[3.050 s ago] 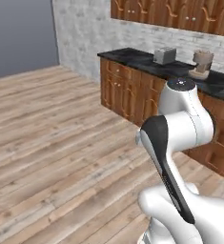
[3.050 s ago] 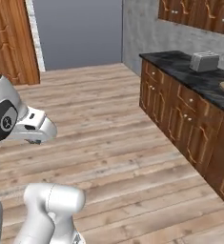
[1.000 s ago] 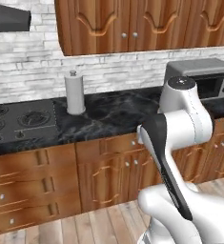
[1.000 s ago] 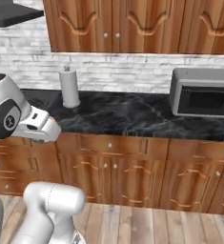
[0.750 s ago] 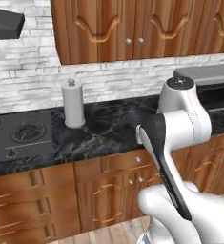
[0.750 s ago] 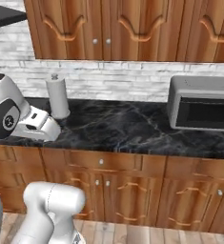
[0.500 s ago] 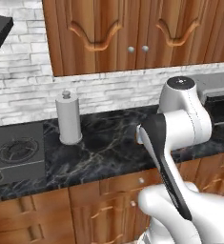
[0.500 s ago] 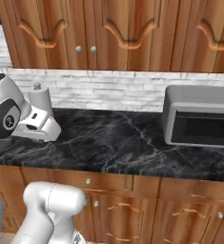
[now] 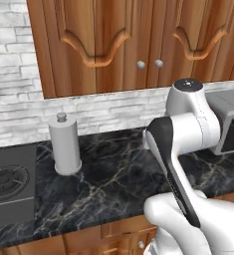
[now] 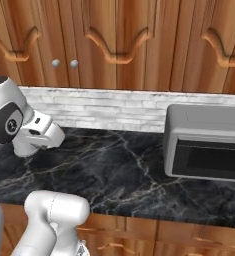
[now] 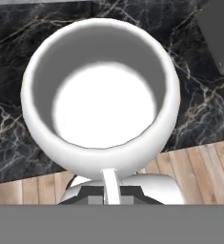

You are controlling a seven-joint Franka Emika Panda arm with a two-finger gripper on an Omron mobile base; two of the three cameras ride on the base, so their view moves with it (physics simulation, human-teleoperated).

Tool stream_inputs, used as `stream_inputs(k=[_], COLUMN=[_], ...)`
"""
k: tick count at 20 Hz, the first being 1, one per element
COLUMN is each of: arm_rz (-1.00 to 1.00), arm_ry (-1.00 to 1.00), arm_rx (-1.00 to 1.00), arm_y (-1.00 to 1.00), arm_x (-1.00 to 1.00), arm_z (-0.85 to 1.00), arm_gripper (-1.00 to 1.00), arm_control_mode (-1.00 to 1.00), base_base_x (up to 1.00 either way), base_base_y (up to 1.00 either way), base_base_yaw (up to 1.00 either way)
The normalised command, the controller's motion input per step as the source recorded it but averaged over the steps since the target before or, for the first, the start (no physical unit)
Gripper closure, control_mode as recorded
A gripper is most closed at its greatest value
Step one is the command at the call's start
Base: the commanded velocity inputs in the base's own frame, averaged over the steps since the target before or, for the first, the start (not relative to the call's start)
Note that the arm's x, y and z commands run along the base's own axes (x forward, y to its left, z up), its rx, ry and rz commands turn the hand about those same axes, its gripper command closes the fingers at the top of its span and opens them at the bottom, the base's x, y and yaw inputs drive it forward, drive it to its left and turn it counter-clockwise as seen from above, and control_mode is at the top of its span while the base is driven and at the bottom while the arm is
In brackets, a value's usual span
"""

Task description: Clear the mugs and bowl far away from the sink.

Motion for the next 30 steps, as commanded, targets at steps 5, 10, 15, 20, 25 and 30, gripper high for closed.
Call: stream_inputs(k=[5,10,15,20,25,30], arm_rz=[0.0,0.0,0.0,0.06,0.15,0.1], arm_ry=[0.0,0.0,0.0,0.0,0.0,-0.04], arm_rx=[0.0,0.0,0.0,0.02,0.02,0.0], arm_y=[0.0,0.0,0.0,-0.06,-0.18,-0.02], arm_x=[0.0,0.0,0.0,-0.06,-0.04,0.11], arm_z=[0.0,0.0,0.0,-0.19,-0.66,-0.49], arm_gripper=[1.0,1.0,1.0,1.0,1.0,1.0], arm_control_mode=[1.0,1.0,1.0,-1.0,-1.0,-1.0], base_base_x=[0.19,-0.1,-0.13,-0.03,0.0,0.0], base_base_y=[-0.2,0.0,-0.02,-0.07,0.0,0.0], base_base_yaw=[-0.02,0.19,0.2,0.08,0.0,0.0])
